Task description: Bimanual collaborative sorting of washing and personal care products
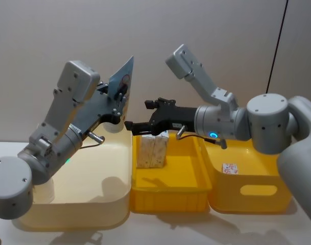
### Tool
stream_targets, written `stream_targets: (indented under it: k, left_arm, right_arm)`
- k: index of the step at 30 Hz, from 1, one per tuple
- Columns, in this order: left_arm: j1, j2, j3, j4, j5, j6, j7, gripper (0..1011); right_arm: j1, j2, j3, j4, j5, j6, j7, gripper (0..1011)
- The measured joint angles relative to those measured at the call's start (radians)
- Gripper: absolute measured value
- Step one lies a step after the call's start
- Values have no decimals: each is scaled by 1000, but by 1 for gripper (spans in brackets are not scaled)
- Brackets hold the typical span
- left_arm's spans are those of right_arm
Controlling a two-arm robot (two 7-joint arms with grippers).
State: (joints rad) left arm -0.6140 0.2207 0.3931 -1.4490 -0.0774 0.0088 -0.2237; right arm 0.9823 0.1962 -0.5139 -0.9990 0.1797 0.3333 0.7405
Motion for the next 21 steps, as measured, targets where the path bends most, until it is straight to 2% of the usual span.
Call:
stream_targets:
  k: [11,21]
  left_arm:
    - [0,0,0,0,0,0,0,217]
    - [0,0,0,0,0,0,0,217]
  right_arm:
    - [48,6,-15,44,6,22,34,1001]
    - [78,-12,-26,87,26,30,65,1001]
